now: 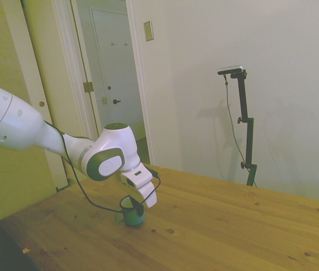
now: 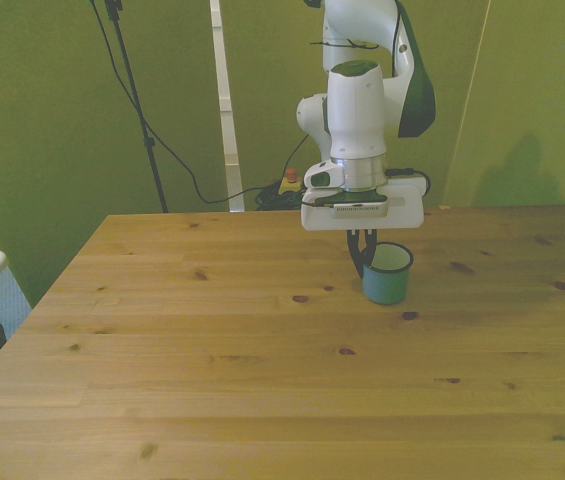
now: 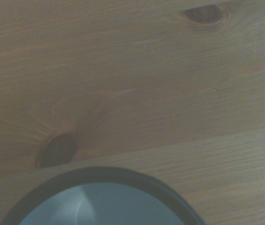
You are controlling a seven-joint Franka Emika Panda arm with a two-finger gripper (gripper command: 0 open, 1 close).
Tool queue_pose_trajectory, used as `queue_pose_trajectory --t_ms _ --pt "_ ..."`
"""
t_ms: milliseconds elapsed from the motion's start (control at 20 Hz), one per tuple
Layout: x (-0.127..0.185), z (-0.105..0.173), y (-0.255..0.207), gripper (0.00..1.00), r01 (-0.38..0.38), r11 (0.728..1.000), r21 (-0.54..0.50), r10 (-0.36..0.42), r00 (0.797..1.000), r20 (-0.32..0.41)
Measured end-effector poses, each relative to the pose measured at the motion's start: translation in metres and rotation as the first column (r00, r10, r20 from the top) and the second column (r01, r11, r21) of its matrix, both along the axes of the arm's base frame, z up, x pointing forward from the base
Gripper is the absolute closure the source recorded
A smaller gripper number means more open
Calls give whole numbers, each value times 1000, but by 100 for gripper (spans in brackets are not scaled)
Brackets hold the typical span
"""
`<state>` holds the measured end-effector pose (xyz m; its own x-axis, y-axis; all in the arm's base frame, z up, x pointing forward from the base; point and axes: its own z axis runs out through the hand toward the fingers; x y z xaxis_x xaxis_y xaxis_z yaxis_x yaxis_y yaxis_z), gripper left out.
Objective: Flip the mug upright
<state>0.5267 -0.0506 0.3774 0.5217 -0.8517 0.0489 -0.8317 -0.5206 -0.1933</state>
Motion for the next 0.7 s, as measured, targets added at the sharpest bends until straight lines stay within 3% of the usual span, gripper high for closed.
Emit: queue_pose_trajectory --t_ms 500,700 --pt "0 2 4 0 -16 1000 -10 16 1000 4" --pt "-3 25 8 0 -22 1000 -11 22 999 41"
